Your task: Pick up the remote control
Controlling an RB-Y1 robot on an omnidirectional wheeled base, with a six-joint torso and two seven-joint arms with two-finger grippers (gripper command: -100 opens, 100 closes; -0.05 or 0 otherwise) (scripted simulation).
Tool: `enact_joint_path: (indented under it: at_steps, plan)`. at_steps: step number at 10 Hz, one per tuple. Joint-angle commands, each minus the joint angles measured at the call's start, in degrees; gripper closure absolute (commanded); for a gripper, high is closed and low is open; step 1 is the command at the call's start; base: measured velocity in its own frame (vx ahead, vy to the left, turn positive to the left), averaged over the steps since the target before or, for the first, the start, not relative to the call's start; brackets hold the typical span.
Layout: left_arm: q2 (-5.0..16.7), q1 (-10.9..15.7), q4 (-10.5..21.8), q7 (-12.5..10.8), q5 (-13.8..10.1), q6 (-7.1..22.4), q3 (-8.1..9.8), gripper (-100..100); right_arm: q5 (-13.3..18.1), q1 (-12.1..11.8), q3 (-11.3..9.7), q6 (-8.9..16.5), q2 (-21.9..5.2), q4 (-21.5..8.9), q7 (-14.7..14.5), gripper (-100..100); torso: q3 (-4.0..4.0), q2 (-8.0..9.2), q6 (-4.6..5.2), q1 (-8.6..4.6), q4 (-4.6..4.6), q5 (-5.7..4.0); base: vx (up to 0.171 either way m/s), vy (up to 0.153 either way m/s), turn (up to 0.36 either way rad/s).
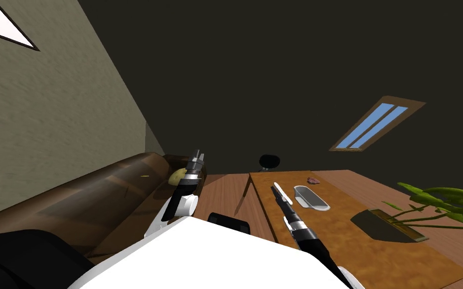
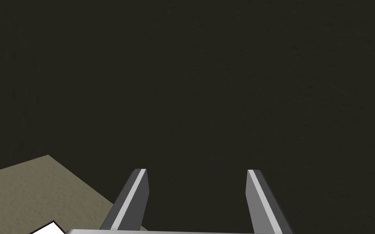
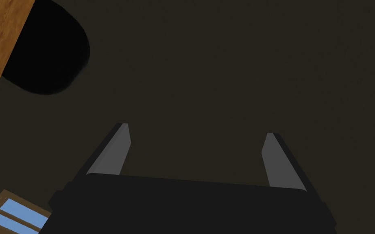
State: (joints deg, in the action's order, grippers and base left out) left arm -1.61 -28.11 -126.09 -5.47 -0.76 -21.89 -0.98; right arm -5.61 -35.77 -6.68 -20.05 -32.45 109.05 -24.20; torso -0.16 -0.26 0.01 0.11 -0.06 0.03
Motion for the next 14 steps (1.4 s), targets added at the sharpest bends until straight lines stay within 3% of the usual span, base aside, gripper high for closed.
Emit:
enact_joint_path:
  at_steps: [1,2,3,5,9,14]
  plan:
    - [0.0,0.0,0.0,0.0,0.0,0.0,0.0,0,-0.51,-0.46,-0.53,1.07,-2.32,-1.7,-2.61,-100,0.0,0.0,0.0,0.0,0.0,0.0,0.06,0.01,0.078]
    - [0.0,0.0,0.0,0.0,0.0,0.0,0.0,0,-1.03,-0.94,-1.03,2.03,-4.16,-2.99,-4.16,-100,0.02,0.02,-0.01,-0.04,0.01,-0.01,0.091,0.009,0.139]
    - [0.0,0.0,0.0,0.0,0.0,0.0,0.0,0,-1.03,-0.94,-1.03,2.03,-4.16,-2.99,-4.72,-100,-0.02,-0.05,-0.02,-0.06,-0.01,-0.01,0.072,0.007,0.035]
    - [0.0,0.0,0.0,0.0,0.0,0.0,0.0,0,-2.3,-1.82,-2.25,4.23,-7.64,-5.53,-8.49,-100,0.03,0.05,0.0,-0.04,0.01,-0.01,0.062,0.004,0.07]
    - [0.0,0.0,0.0,0.0,0.0,0.0,0.0,0,-3.9,-2.58,-3.76,6.79,-10.79,-7.98,-13.49,-100,0.03,0.05,-0.01,-0.07,0.01,-0.01,0.055,0.0,0.059]
    - [0.0,0.0,0.0,0.0,0.0,0.0,0.0,0,-7.9,-3.74,-7.51,12.85,-15.98,-12.51,-21.74,-100,0.09,0.16,0.01,-0.13,0.04,-0.03,0.041,-0.014,0.052]
